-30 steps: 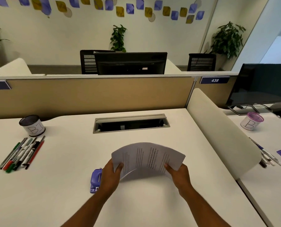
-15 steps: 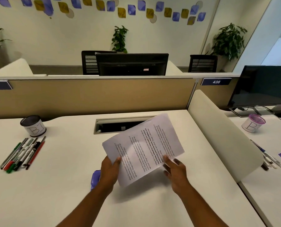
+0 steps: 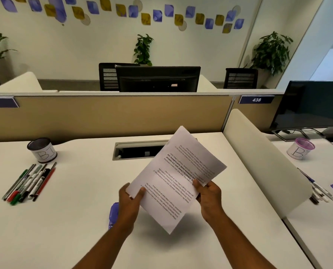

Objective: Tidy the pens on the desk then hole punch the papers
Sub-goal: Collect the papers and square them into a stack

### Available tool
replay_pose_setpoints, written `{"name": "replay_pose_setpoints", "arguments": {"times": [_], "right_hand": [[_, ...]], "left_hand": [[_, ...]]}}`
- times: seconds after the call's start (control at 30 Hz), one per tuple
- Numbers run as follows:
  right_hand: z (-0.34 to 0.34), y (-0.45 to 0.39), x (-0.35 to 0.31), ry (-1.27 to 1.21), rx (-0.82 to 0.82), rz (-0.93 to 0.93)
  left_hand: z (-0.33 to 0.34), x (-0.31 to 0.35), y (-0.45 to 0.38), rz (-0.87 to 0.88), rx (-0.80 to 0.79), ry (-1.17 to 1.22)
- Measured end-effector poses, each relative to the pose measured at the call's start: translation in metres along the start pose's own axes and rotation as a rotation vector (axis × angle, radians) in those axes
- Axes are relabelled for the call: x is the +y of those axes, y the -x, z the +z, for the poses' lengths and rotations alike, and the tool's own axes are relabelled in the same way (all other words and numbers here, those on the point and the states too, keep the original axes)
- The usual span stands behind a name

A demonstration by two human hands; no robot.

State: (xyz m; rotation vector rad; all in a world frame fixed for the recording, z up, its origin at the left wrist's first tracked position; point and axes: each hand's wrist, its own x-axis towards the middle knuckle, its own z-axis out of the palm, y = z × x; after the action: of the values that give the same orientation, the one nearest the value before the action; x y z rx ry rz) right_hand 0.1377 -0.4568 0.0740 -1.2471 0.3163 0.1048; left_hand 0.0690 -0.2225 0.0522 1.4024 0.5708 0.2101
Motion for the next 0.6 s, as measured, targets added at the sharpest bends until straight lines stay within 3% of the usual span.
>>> {"name": "replay_pose_setpoints", "arguments": {"times": [0.1,0.2,0.37,0.6], "right_hand": [[-0.014,-0.006,-0.007,0.108,-0.064,0.045],[-0.023,-0.012,-0.011,0.193,-0.134,0.101],[-0.023,-0.015,-0.014,0.282,-0.256,0.158],[-0.022,-0.002,-0.011,0.276,-0.277,0.144]], "left_hand": [[-0.015,0.013,-0.011,0.093,0.041,-0.124],[-0.020,0.030,-0.023,0.093,-0.113,-0.257],[-0.016,0.043,-0.027,-0.046,-0.341,-0.250],[-0.020,0.020,-0.013,-0.067,-0.285,-0.233]]}}
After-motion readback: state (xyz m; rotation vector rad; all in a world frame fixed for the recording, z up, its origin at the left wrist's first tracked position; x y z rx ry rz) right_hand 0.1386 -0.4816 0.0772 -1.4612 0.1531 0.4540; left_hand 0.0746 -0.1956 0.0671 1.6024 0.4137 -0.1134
